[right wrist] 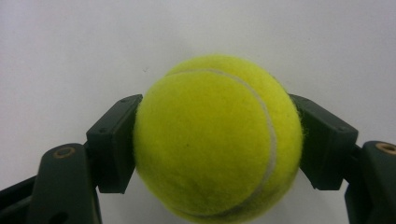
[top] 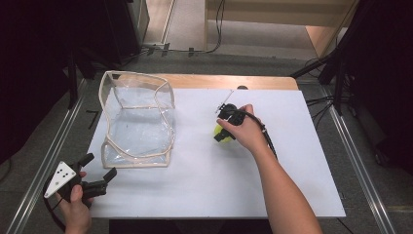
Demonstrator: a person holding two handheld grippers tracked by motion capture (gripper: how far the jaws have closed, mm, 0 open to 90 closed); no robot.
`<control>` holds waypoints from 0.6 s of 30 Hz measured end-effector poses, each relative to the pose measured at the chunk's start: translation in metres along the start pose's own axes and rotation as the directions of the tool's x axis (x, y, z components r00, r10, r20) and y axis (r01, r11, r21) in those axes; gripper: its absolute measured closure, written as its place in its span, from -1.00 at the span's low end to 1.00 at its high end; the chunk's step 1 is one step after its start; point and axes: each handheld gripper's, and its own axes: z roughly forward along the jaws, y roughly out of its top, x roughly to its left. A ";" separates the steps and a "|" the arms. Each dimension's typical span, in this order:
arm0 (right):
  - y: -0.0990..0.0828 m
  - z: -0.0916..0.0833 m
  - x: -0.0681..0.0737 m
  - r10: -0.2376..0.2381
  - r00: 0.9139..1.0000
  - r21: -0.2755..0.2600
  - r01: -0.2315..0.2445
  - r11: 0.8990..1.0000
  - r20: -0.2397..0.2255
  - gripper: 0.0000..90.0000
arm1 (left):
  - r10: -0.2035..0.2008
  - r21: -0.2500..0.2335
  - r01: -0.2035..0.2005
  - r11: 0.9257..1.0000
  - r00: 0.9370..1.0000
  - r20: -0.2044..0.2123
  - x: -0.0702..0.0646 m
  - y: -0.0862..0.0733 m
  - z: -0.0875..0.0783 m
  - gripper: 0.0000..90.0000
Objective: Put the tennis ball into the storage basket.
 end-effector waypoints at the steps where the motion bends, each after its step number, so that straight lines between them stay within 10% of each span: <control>1: 0.000 0.000 0.000 0.000 1.000 0.000 0.000 1.000 0.000 -0.49 | 0.000 0.000 0.000 1.000 1.000 0.000 0.000 0.000 0.000 -1.00; 18: 0.008 -0.013 0.006 -0.043 0.998 0.000 0.043 0.999 -0.040 -0.49 | 0.001 0.001 -0.001 1.000 1.000 0.000 0.000 0.000 0.000 -1.00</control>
